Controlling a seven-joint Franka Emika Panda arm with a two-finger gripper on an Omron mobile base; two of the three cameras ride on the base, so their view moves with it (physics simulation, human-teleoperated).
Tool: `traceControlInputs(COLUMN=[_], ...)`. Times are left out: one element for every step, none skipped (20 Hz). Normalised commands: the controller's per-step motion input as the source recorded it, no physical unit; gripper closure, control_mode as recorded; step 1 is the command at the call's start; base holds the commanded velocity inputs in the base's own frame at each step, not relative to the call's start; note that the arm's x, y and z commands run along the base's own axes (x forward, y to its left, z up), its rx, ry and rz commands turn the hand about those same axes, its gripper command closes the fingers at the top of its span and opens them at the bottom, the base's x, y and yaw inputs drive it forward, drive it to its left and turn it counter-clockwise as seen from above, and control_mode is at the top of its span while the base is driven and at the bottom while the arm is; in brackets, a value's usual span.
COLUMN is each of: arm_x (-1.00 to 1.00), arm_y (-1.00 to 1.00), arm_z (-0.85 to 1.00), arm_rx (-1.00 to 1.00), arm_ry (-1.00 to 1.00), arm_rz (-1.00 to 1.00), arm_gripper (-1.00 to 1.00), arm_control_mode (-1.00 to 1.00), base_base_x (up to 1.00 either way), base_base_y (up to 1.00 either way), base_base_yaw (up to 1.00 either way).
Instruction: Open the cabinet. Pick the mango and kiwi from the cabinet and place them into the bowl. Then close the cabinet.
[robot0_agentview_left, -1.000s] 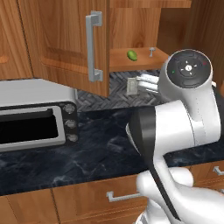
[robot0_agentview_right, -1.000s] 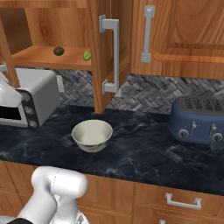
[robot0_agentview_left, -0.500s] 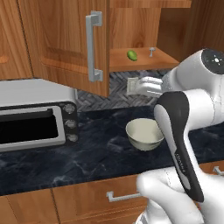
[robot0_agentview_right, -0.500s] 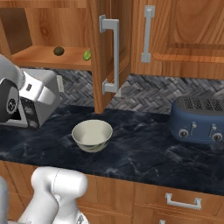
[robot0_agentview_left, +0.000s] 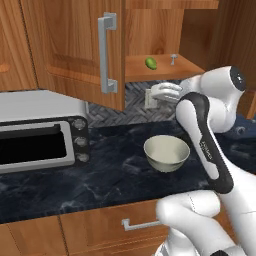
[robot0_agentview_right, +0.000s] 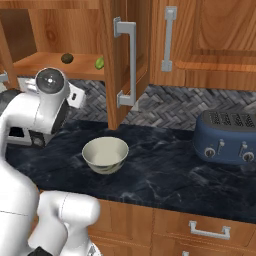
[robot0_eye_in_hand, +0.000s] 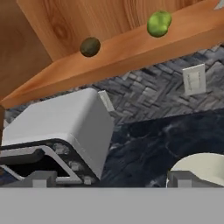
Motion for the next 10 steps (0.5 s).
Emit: traceControlInputs(arm_x=[1.0,1.0,1.0,1.0,1.0,1.0,1.0,1.0,1.0,1.0], arm_y=[0.0,0.05,0.16,0.25,0.32,0.36,0.36,0.39,0.51,0.64], arm_z=[0.18,0.29,0.33,0.26,0.09,0.0,0.0,0.0,-0.03,-0.06], arm_rx=[0.23,0.25,0.26,0.24,0.18,0.11,0.09,0.11,0.08,0.06], arm_ry=[0.0,0.0,0.01,0.04,0.03,0.0,0.0,0.0,0.0,0.0], arm_rz=[0.24,0.26,0.28,0.29,0.27,0.26,0.25,0.25,0.25,0.23], arm_gripper=[-1.0,-1.0,-1.0,-1.0,-1.0,-1.0,-1.0,-1.0,-1.0,-1.0], arm_control_mode=[-1.0,-1.0,-1.0,-1.0,-1.0,-1.0,-1.0,-1.0,-1.0,-1.0], base_base_x=[0.0,0.0,0.0,0.0,0.0,0.0,0.0,0.0,0.0,0.0], base_base_y=[0.0,0.0,0.0,0.0,0.0,0.0,0.0,0.0,0.0,0.0], base_base_yaw=[0.0,0.0,0.0,0.0,0.0,0.0,0.0,0.0,0.0,0.0])
